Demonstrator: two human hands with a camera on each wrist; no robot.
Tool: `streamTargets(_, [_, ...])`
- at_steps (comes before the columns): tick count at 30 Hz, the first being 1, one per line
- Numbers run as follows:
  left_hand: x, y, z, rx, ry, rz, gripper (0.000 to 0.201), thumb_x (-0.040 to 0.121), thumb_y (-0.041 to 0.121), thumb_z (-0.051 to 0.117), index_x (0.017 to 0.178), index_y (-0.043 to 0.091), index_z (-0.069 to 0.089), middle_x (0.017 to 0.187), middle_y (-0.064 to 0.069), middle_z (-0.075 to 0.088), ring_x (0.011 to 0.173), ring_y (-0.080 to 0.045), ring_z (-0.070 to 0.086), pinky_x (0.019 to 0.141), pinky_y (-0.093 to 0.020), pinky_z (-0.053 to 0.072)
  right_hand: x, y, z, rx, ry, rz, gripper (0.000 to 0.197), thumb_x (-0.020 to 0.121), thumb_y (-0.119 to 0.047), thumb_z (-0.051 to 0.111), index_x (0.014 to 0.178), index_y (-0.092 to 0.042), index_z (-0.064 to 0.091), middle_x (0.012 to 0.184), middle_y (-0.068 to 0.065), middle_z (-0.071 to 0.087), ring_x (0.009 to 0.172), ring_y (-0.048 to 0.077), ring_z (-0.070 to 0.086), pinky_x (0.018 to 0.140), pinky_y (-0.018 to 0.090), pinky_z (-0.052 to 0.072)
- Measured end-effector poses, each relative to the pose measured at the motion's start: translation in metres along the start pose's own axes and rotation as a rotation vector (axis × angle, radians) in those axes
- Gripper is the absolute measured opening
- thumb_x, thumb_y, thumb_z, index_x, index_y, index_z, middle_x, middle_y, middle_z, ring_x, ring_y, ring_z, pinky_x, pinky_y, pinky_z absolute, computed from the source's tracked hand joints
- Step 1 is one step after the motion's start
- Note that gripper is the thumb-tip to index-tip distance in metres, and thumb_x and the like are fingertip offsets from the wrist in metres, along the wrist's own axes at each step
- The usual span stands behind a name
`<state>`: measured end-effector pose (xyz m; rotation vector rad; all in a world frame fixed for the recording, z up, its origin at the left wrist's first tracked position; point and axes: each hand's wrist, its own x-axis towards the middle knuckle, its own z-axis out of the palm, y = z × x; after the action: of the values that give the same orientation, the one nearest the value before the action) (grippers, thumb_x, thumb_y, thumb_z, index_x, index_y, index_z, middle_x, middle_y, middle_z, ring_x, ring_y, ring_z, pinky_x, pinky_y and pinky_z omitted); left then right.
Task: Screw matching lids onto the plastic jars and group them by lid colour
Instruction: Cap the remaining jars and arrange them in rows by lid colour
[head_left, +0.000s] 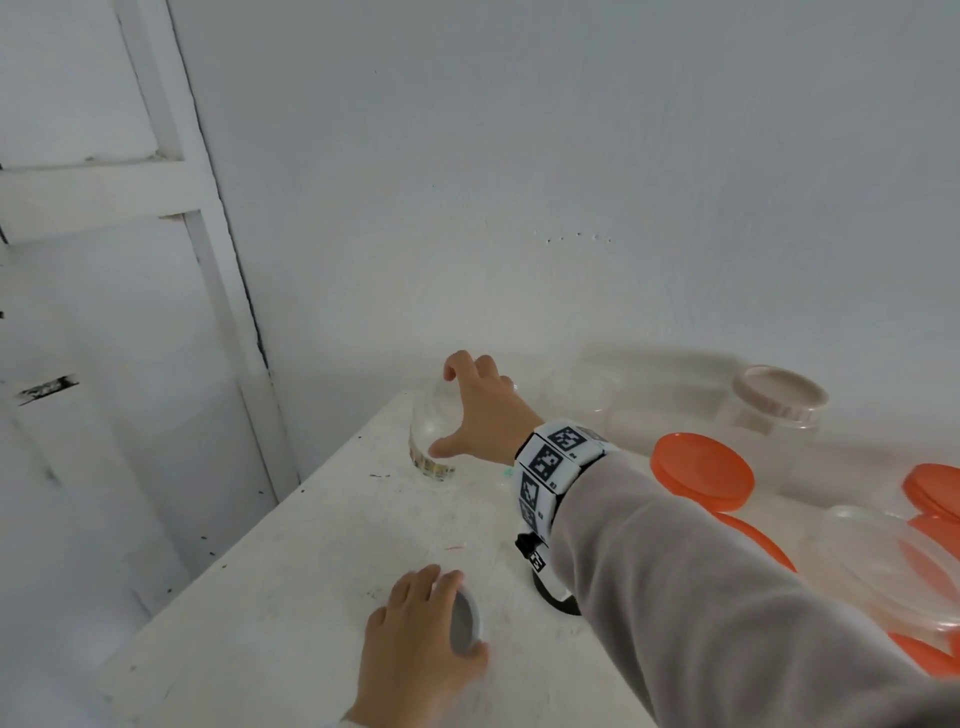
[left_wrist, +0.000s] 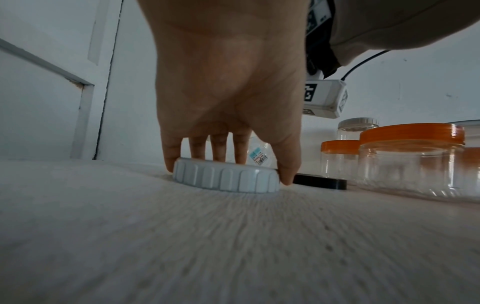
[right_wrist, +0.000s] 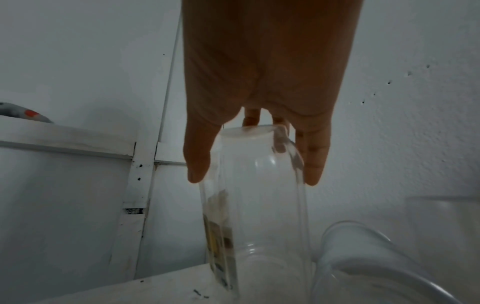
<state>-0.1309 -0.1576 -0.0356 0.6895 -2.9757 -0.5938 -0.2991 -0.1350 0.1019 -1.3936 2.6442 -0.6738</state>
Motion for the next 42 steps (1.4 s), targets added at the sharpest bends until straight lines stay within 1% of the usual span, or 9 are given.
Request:
streamTargets(4, [0.0,0.001,-0.001,-0.032,0.018,-0.023,0.073,0.083,0.059,0.054,0.145,0.035,0.023,0.153,0.014,0.019,0.142,-0.011,0.018,0.111,-0.034,0.029,-0.022,0.008,-0.006,-0.013,-0.021,-0.029,0.103,0.066,-0.033,0.082,0.145,-0.032,0.017,0.12,0.005,0.028,0.107,0.028,0.037,0.087,0.04,0.047])
streamTargets(8, [-0.001,0.0,-0.003,-0.062,0.062,-0.054,0.07,0.084,0.058,0.054,0.144,0.034,0.025,0.15,0.015,0.024,0.139,-0.01,0.024,0.108,-0.031,0.035,-0.061,0.022,-0.014,0.22,0.132,0.092,0.09,0.065,-0.045,0.082,0.138,-0.03,0.031,0.114,-0.005,0.023,0.111,0.02,0.037,0.088,0.031,0.042])
streamTargets(12, [-0.003,0.0,-0.008,-0.089,0.116,-0.095,0.068,0.082,0.055,0.057,0.141,0.033,0.032,0.147,0.014,0.031,0.135,-0.011,0.032,0.106,-0.034,0.039,-0.114,0.033,-0.014,0.622,0.269,0.37,0.081,0.065,-0.052,0.081,0.13,-0.027,0.038,0.118,-0.004,0.039,0.094,0.005,0.049,0.071,0.014,0.047])
streamTargets(15, [-0.003,-0.002,-0.013,-0.133,0.141,-0.106,0.069,0.081,0.054,0.062,0.14,0.032,0.035,0.146,0.013,0.034,0.134,-0.012,0.034,0.105,-0.037,0.037,-0.151,0.045,-0.009,1.058,0.238,0.603,0.076,0.066,-0.055,0.079,0.12,-0.013,0.047,0.114,0.013,0.061,0.098,0.027,0.063,0.091,0.046,0.053])
streamTargets(21, [-0.008,-0.005,-0.021,-0.196,0.191,-0.095,0.068,0.078,0.046,0.072,0.136,0.025,0.043,0.141,0.005,0.044,0.128,-0.018,0.042,0.106,-0.039,0.038,-0.21,0.061,-0.012,1.741,-0.042,0.667,0.079,0.054,-0.034,0.091,0.114,0.004,0.057,0.093,0.023,0.064,0.091,0.037,0.061,0.073,0.046,0.058])
streamTargets(25, [-0.01,0.0,-0.031,-0.312,0.252,-0.064,0.067,0.077,0.04,0.076,0.134,0.02,0.048,0.136,0.0,0.05,0.123,-0.021,0.047,0.106,-0.04,0.038,-0.24,0.066,-0.013,1.77,-0.257,0.5,0.071,0.048,-0.031,0.094,0.104,0.0,0.065,0.087,0.017,0.058,0.087,0.039,0.06,0.082,0.052,0.055])
streamTargets(30, [-0.012,0.017,-0.048,-0.502,0.319,-0.086,0.062,0.079,0.04,0.074,0.133,0.023,0.049,0.131,0.005,0.052,0.113,-0.011,0.046,0.1,-0.033,0.036,-0.261,0.069,-0.01,1.648,-0.228,0.527,0.082,0.055,-0.043,0.081,0.117,0.003,0.055,0.094,0.018,0.061,0.088,0.035,0.056,0.077,0.04,0.052])
streamTargets(37, [-0.021,0.05,-0.071,-0.948,0.281,-0.126,0.047,0.081,0.048,0.068,0.122,0.031,0.053,0.115,0.01,0.058,0.102,-0.009,0.055,0.087,-0.031,0.04,-0.284,0.079,-0.011,1.56,-0.291,0.487,0.058,0.055,-0.02,0.082,0.108,-0.01,0.06,0.09,0.01,0.062,0.081,0.026,0.062,0.08,0.044,0.056])
streamTargets(42, [-0.031,0.082,-0.089,-1.011,0.201,0.053,0.029,0.083,0.053,0.058,0.077,0.025,0.055,0.068,0.01,0.058,0.064,0.003,0.053,0.075,-0.025,0.043,-0.285,0.084,-0.006,1.213,-0.296,0.474,0.082,0.055,-0.015,0.083,0.127,-0.021,0.045,0.111,0.003,0.054,0.103,0.019,0.057,0.087,0.039,0.053])
